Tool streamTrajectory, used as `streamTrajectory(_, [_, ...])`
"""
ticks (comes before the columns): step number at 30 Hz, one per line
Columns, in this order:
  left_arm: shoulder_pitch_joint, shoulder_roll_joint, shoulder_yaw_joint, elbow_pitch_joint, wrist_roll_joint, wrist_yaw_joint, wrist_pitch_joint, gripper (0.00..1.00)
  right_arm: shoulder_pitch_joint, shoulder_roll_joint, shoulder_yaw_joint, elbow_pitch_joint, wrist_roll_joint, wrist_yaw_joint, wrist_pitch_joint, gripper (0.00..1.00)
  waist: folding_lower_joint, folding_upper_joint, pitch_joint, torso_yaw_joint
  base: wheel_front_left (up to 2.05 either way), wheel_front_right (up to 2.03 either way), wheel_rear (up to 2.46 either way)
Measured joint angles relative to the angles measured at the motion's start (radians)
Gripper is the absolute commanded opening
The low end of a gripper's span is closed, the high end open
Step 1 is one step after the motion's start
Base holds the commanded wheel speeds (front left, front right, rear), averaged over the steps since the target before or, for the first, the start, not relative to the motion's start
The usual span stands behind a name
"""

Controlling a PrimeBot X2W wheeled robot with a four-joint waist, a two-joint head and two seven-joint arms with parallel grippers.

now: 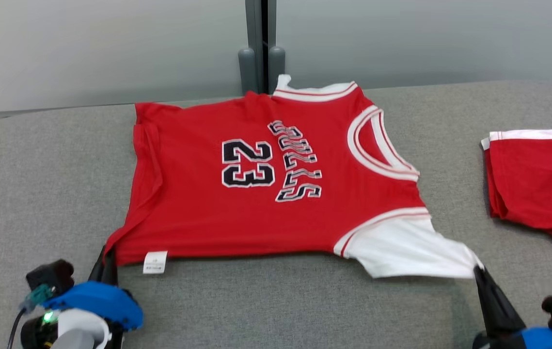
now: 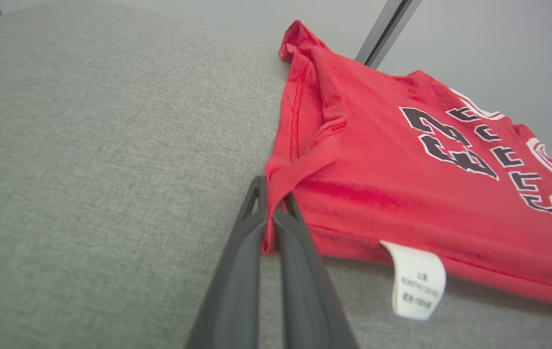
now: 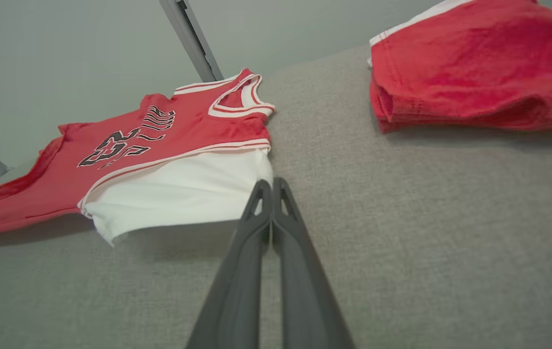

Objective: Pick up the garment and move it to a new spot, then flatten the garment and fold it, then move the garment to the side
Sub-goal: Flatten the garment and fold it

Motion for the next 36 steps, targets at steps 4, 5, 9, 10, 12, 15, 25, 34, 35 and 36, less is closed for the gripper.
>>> streamTrajectory(4, [0.138,0.044,0.008,-0.193,0.006,0.060,0.026,0.00,0.175,0.055,-0.088,-0.206,-0.066,0.000,0.098,0.00,0.0001,0.0000,-0.023,-0.003,0.00,0.00,0.00])
streamTrajectory(5, [0.179,0.054,0.009,-0.257,0.005,0.081,0.050,0.00,0.215,0.072,-0.111,-0.262,-0.085,0.000,0.130,0.00,0.0000,0.0000,-0.028,-0.005,0.00,0.00,0.00])
streamTrajectory(9, [0.353,0.111,0.019,-0.538,-0.007,0.191,0.180,0.00,0.350,0.131,-0.179,-0.467,-0.146,0.000,0.264,0.00,0.0000,-0.0001,-0.039,-0.016,0.00,0.00,0.00])
streamTrajectory(10, [0.394,0.125,0.022,-0.615,-0.012,0.219,0.215,0.00,0.370,0.141,-0.189,-0.513,-0.158,0.000,0.294,0.00,0.0001,0.0000,-0.039,-0.018,0.00,0.00,0.00])
streamTrajectory(12, [0.468,0.152,0.030,-0.751,-0.020,0.277,0.286,0.00,0.400,0.156,-0.205,-0.584,-0.170,0.000,0.349,0.00,0.0001,-0.0001,-0.039,-0.019,0.00,0.00,0.00])
streamTrajectory(15, [0.542,0.188,0.039,-0.909,-0.026,0.347,0.377,0.00,0.414,0.168,-0.229,-0.647,-0.180,0.000,0.409,0.00,0.0000,-0.0001,-0.034,-0.020,0.00,0.00,0.00])
streamTrajectory(25, [0.518,0.240,0.038,-1.057,-0.097,0.401,0.599,0.00,0.251,0.155,-0.223,-0.603,-0.184,-0.001,0.526,0.00,0.0003,0.0001,0.039,-0.017,0.00,0.00,0.00])
streamTrajectory(34, [0.339,0.244,0.051,-0.950,-0.207,0.345,0.727,0.00,-0.043,0.095,-0.164,-0.412,-0.156,-0.001,0.550,0.00,0.0005,0.0003,0.135,-0.005,0.00,0.00,0.00])
streamTrajectory(35, [0.312,0.246,0.052,-0.936,-0.215,0.337,0.741,0.00,-0.081,0.088,-0.154,-0.384,-0.152,-0.001,0.549,0.00,0.0005,0.0003,0.144,-0.004,0.00,0.00,0.00])
streamTrajectory(36, [0.288,0.251,0.051,-0.919,-0.215,0.334,0.755,0.00,-0.118,0.083,-0.145,-0.355,-0.148,-0.001,0.546,0.00,0.0005,0.0003,0.153,-0.003,0.00,0.00,0.00])
